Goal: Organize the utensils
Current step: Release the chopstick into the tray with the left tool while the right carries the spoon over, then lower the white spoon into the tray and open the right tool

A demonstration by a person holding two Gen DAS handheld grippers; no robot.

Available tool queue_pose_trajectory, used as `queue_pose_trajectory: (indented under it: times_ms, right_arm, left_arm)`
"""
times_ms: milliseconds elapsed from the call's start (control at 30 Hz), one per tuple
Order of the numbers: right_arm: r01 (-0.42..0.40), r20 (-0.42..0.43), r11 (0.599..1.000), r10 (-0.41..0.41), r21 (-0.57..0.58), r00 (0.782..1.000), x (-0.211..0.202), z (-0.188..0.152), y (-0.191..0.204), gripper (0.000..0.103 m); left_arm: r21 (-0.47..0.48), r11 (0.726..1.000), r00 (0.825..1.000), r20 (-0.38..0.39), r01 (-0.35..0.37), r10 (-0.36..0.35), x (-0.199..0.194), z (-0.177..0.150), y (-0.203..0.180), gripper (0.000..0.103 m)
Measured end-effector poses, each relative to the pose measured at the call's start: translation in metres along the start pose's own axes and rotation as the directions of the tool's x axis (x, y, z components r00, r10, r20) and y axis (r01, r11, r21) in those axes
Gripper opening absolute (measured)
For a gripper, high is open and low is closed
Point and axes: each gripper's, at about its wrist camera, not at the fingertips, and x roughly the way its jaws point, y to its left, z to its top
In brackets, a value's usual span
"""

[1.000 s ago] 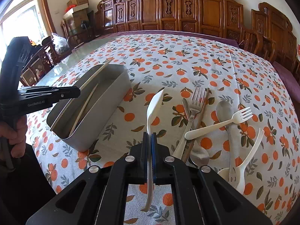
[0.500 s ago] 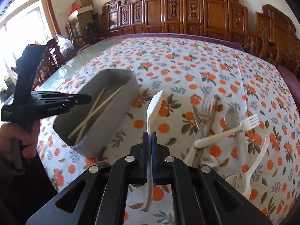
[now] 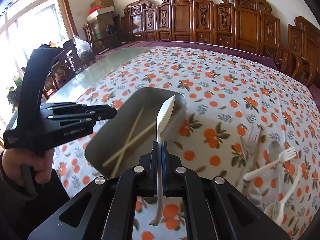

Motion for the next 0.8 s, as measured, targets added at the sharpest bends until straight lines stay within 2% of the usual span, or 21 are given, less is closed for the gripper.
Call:
queue_pose_trajectory:
  times_ms: [167, 233, 433, 800]
  right_arm:
    - [-0.026, -0.015, 1.0, 0.026, 0.014, 1.0, 0.018, 0.015, 0.012, 0.004]
    - [-0.027, -0.025, 1.0, 0.028, 0.009, 0.999, 0.026, 0.02, 0.017, 0.004]
    - [-0.027, -0.06, 1.0, 0.028, 0.011, 0.998, 0.056, 0.03, 0.025, 0.004]
    - [-0.009, -0.109, 1.0, 0.011, 0.01, 0.994, 0.093, 0.029, 0.032, 0.005]
  left_arm:
    - [-0.023, 1.0, 1.0, 0.017, 0.0, 0.001, -0.008, 0.0, 0.014, 0.015]
    - [-0.027, 1.0, 1.0, 0.023, -0.009, 0.009, -0.01, 0.0, 0.017, 0.019]
    - [-0.04, 0.999, 0.999, 0.03, -0.015, 0.016, -0.013, 0.0, 0.026, 0.019]
    - [-0.052, 0.998, 0.999, 0.027, -0.032, 0.033, -0.011, 0.002, 0.031, 0.019]
